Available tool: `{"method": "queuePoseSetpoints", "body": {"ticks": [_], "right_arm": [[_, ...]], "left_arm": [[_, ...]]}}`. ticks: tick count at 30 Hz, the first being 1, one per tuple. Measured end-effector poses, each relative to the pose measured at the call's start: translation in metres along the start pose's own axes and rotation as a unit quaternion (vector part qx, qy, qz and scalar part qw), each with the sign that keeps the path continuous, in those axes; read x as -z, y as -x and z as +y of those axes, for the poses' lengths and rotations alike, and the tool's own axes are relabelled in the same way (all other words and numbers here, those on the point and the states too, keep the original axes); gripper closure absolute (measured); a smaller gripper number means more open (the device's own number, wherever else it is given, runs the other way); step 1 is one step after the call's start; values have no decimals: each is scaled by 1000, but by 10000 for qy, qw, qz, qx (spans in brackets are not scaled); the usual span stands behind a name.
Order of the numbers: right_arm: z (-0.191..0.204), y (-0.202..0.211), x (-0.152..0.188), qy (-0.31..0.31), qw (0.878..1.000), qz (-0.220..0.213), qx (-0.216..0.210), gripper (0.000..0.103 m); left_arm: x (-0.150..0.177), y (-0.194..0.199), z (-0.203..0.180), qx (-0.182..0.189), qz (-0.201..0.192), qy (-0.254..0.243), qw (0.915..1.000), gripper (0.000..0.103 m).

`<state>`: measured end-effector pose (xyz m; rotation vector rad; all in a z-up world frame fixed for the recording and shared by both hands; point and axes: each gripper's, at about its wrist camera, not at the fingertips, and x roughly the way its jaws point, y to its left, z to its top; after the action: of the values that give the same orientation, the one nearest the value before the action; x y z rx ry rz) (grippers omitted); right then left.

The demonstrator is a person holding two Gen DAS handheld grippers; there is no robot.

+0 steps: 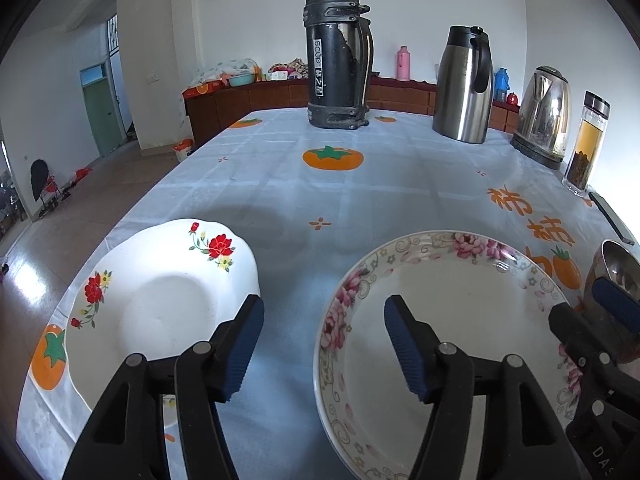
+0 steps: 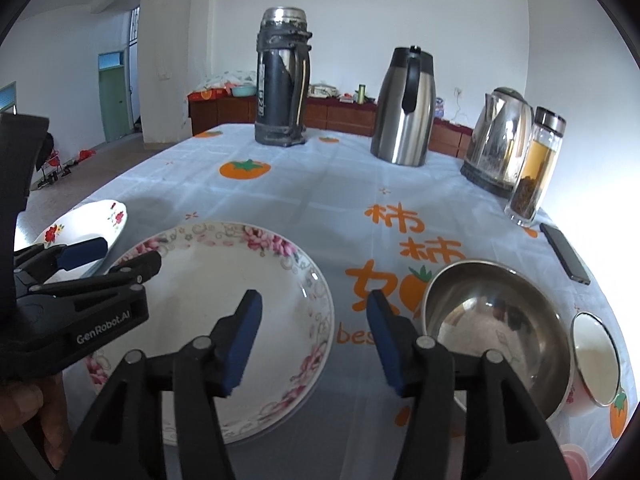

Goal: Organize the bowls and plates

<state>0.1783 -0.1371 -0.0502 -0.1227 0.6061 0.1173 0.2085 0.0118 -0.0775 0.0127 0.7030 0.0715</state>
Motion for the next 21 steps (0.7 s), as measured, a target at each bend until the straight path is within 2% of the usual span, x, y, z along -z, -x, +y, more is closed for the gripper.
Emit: {"method": "queuePoseSetpoints", "body": {"ticks": [5,11,13,15,17,21], "right_arm": [[0,8,0,8,9998,-175,22,46],[1,22,-1,-47,9978,-653,-114,44],[2,23,-2,-71,9974,-691,-170,44],[3,22,-5,-150,9975,-546,-426,43],[10,25,-12,-135,9968,-489,-610,43],[36,35,-28,83,9942,-546,-921,43]], "left_arm": [[1,6,4,-77,-145,57,9998,37],[-1,23,18,32,-360,318,9988,37],[-4,33,28,29,-455,390,9982,37],[-7,41,38,5,-510,388,9979,37],[-12,49,55,-108,-627,385,9972,37],[-20,49,106,-725,-726,628,9927,31]]}}
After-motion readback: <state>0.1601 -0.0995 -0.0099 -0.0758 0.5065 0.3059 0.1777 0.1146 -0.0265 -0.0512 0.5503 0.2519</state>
